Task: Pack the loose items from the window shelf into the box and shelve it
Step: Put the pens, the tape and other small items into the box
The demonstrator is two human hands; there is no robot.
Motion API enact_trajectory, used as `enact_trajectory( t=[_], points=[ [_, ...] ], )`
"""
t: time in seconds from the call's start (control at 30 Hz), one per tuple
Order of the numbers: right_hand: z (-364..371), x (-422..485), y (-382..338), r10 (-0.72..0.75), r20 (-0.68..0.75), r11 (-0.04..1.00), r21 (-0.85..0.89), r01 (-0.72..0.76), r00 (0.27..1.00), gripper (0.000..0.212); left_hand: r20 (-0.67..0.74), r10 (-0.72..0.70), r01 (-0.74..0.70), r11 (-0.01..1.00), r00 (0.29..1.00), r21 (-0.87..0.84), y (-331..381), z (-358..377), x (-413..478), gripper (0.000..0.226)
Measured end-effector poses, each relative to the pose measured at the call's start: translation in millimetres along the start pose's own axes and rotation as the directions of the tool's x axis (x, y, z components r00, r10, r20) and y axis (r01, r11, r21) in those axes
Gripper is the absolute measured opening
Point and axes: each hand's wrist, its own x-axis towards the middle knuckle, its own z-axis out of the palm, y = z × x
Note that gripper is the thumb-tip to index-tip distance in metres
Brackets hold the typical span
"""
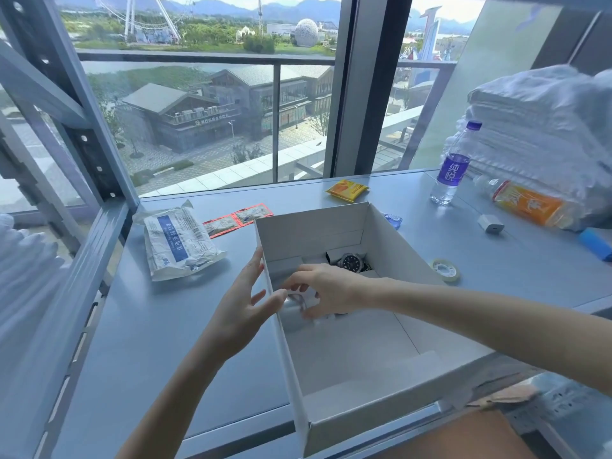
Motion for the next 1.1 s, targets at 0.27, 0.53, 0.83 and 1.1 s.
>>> enact_trajectory(
  t=[0.27,0.53,0.83,1.1],
  points=[
    [-34.9,-53.2,5.0,0.060,-0.150,0.996,0.074,-0.049,0.987,0.037,-0.092,0.297,-0.217,0.846,0.951,0.488,23.6,2.8,-0.7,0.062],
    [-52.0,-181.3,4.7,0.241,-0.411,0.970,0.106,-0.217,0.879,0.024,0.408,0.310,-0.499,0.684,0.859,0.531,88.7,45.6,-39.9,0.061],
    [-32.9,-244.5,9.5,0.100,-0.344,0.983,-0.114,-0.147,0.934,0.043,0.506,0.193,-0.534,0.446,0.841,0.718,112.2,104.2,-62.9,0.039],
    [-50.5,-271.6,61.3,-0.161,-0.434,0.985,-0.119,0.121,0.887,0.022,0.200,0.316,-0.331,0.443,0.927,0.833,99.3,181.8,-61.2,0.024]
  ],
)
